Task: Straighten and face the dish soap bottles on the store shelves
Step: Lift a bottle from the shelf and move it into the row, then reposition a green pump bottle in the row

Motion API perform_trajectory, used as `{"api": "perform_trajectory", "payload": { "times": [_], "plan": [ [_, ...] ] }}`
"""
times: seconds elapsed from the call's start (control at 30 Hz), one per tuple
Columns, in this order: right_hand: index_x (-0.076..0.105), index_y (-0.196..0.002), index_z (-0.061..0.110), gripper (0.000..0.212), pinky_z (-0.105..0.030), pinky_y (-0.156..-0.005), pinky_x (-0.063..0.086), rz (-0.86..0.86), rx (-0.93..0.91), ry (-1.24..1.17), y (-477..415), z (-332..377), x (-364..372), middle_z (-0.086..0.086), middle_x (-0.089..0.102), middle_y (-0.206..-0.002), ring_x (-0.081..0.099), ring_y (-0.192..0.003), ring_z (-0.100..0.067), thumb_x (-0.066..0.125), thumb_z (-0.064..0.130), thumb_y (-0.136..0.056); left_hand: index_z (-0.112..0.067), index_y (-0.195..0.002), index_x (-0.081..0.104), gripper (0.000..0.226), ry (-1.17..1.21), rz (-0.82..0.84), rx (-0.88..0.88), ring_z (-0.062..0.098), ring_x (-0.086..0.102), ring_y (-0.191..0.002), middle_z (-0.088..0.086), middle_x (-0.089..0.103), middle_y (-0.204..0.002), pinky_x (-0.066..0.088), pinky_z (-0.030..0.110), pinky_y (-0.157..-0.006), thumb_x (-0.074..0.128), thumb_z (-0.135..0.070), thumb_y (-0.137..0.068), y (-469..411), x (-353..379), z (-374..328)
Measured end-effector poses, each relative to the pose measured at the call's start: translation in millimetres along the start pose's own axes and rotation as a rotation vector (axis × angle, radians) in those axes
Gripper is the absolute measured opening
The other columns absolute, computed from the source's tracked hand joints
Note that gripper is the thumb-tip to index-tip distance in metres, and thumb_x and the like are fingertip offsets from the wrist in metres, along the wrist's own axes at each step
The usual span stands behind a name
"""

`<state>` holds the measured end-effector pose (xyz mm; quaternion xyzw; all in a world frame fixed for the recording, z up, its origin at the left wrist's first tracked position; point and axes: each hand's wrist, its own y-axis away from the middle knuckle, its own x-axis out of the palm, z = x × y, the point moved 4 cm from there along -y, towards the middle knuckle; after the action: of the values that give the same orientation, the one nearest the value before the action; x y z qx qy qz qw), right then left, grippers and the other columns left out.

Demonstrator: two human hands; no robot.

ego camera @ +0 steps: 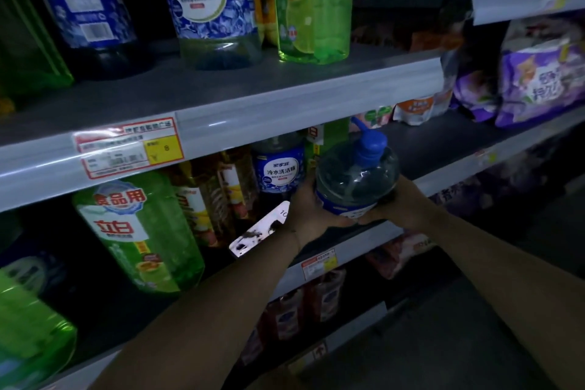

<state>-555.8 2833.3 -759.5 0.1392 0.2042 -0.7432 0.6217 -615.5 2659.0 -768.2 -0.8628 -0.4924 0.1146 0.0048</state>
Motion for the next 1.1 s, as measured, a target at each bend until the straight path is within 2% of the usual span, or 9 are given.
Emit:
{"api": "perform_trajectory", "payload": {
  "times": [0.13,0.27,0.37,0.47,0.53,0.63,0.77,0.9,1.1],
  "plan": [
    [0.046,-0.136,0.012,0.103,-0.047,-0.087,0.055,0.058,0.033,-0.042,-5,6,-2,-0.003,0.063,-0.124,0.061,-0.114,-0.021,0.094,0.022,-0.045,-0.006,-0.132,0.046,0.089,0.020,0.027,-0.033,0.013,0.058,-0.106,0.000,0.060,-0.119,0.054,0.031,-0.092,0.084,0.016,-0.055,-10,3,-3],
    [0.022,-0.142,0.019,0.105,-0.030,-0.083,0.057,0.105,0.051,-0.115,-18,14,2,-0.001,0.049,-0.135,0.055,-0.116,-0.012,0.083,-0.008,-0.060,-0.023,-0.134,0.029,0.102,0.018,0.020,-0.045,0.012,0.053,-0.114,-0.006,0.052,-0.127,0.050,0.033,-0.096,0.086,0.011,-0.057,-20,1,-1],
    [0.021,-0.139,0.010,0.100,-0.043,-0.086,0.054,0.083,0.124,-0.186,-27,11,6,-0.010,0.045,-0.137,0.052,-0.120,-0.026,0.077,-0.016,-0.061,-0.015,-0.139,0.030,0.102,0.012,0.009,-0.052,0.014,0.054,-0.114,0.005,0.051,-0.137,0.051,0.040,-0.097,0.088,0.005,-0.057,-25,1,0],
    [0.021,-0.142,0.010,0.120,-0.052,-0.092,0.050,0.039,0.192,-0.189,-27,11,5,-0.009,0.044,-0.137,0.051,-0.122,-0.029,0.090,0.007,-0.044,-0.018,-0.140,0.031,0.121,-0.105,-0.045,-0.061,0.020,0.051,-0.124,0.008,0.045,-0.143,0.049,0.044,-0.100,0.096,-0.033,-0.040,-30,1,2],
    [0.026,-0.141,0.012,0.124,-0.045,-0.092,0.051,0.009,0.206,-0.073,-25,14,6,-0.005,0.048,-0.136,0.053,-0.120,-0.026,0.094,0.026,-0.038,-0.017,-0.140,0.034,0.127,-0.149,-0.047,-0.063,0.023,0.052,-0.125,0.007,0.048,-0.141,0.050,0.046,-0.099,0.094,-0.046,-0.031,-34,-1,7],
    [0.042,-0.132,0.009,0.097,-0.036,-0.082,0.053,-0.106,0.274,0.313,-16,24,4,-0.004,0.059,-0.123,0.060,-0.108,-0.025,0.090,0.040,-0.053,-0.006,-0.135,0.038,0.106,-0.198,-0.021,-0.072,0.021,0.055,-0.120,0.008,0.053,-0.136,0.050,0.040,-0.099,0.095,-0.023,-0.048,-27,0,-1],
    [0.060,-0.109,0.013,0.048,-0.031,-0.068,0.049,-0.089,0.271,0.922,-4,45,17,-0.005,0.066,-0.100,0.064,-0.087,-0.024,0.068,0.050,-0.080,-0.003,-0.133,0.038,0.082,-0.326,0.031,-0.069,0.027,0.054,-0.123,0.012,0.052,-0.136,0.046,0.032,-0.097,0.086,-0.006,-0.067,-14,-6,-4],
    [0.061,-0.099,0.012,0.030,-0.034,-0.066,0.055,-0.005,0.032,1.063,5,77,46,-0.006,0.063,-0.089,0.061,-0.076,-0.024,0.056,0.040,-0.090,-0.006,-0.127,0.043,0.057,-0.529,0.074,0.009,0.017,0.051,-0.108,0.006,0.052,-0.124,0.042,0.025,-0.085,0.076,-0.013,-0.081,18,-24,-25],
    [0.057,-0.092,0.018,0.017,-0.034,-0.068,0.050,0.185,-0.315,0.897,13,123,114,-0.005,0.061,-0.092,0.059,-0.087,-0.027,0.055,0.035,-0.089,-0.011,-0.122,0.050,0.042,-0.871,0.078,0.150,0.025,0.060,-0.100,0.010,0.057,-0.118,0.052,0.038,-0.083,0.067,-0.023,-0.085,82,-81,-31]
  ]
}}
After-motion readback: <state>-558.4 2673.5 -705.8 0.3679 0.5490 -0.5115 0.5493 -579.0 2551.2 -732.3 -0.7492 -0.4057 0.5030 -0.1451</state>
